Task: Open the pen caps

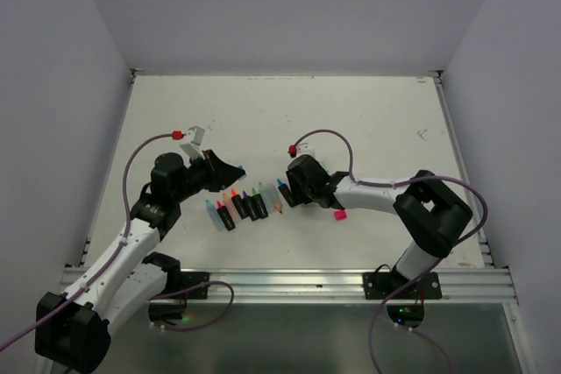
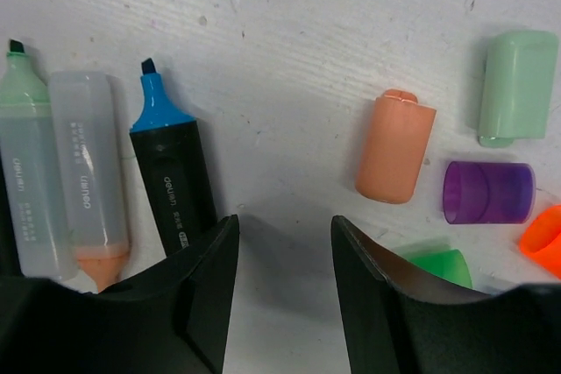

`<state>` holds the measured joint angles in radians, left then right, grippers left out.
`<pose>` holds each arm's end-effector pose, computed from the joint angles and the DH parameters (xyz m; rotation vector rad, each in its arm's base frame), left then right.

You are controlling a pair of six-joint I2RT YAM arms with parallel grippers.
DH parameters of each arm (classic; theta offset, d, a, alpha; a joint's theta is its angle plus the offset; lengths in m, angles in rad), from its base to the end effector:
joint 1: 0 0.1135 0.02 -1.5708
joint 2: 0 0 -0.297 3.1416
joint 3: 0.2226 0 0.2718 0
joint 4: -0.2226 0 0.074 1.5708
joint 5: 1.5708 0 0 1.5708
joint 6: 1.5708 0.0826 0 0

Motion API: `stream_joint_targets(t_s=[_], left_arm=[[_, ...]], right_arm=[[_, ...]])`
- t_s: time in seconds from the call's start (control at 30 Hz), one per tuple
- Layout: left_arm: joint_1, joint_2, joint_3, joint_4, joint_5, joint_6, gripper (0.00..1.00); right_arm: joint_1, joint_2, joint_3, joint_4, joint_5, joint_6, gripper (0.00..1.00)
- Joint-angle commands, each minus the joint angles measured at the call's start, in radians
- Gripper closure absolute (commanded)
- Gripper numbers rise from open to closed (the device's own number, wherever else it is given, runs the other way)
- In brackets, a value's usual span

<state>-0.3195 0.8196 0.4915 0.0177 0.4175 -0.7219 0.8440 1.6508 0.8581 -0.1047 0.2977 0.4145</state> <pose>0.2078 -0.1040 0.2563 -0.0961 2.0052 -1.0845 0.2626 0.2589 0.1433 -0.3919 2.3933 0.2053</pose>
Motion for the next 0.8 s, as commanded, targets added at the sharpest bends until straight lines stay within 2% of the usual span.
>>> stream_joint_targets(t_s=[0.0, 0.27, 0.43, 0.57, 0.77], left_arm=[[-0.033, 0.013, 0.009, 0.067, -0.017, -0.014, 1.0], [-0.078, 0.038, 0.007, 0.084, -0.039, -0.031, 1.0], [-0.092, 0.046, 0.004, 0.097, -0.045, -0.039, 1.0], [-0.112, 0.061, 0.004, 0.106, -0.052, -0.045, 1.0], [-0.177, 0.134, 0.007, 0.165, -0.077, -0.067, 1.0]], right_arm=[[0.0, 0.043, 0.036, -0.003, 0.0, -0.013, 0.51], [0.006, 0.049, 0.045, 0.066, -0.164, -0.003, 0.51], [0.006, 0.04, 0.041, 0.097, -0.216, 0.009, 0.51], [0.003, 0.003, 0.035, 0.074, -0.142, 0.024, 0.51], [-0.008, -0.155, 0.047, -0.085, 0.133, 0.03, 0.49]])
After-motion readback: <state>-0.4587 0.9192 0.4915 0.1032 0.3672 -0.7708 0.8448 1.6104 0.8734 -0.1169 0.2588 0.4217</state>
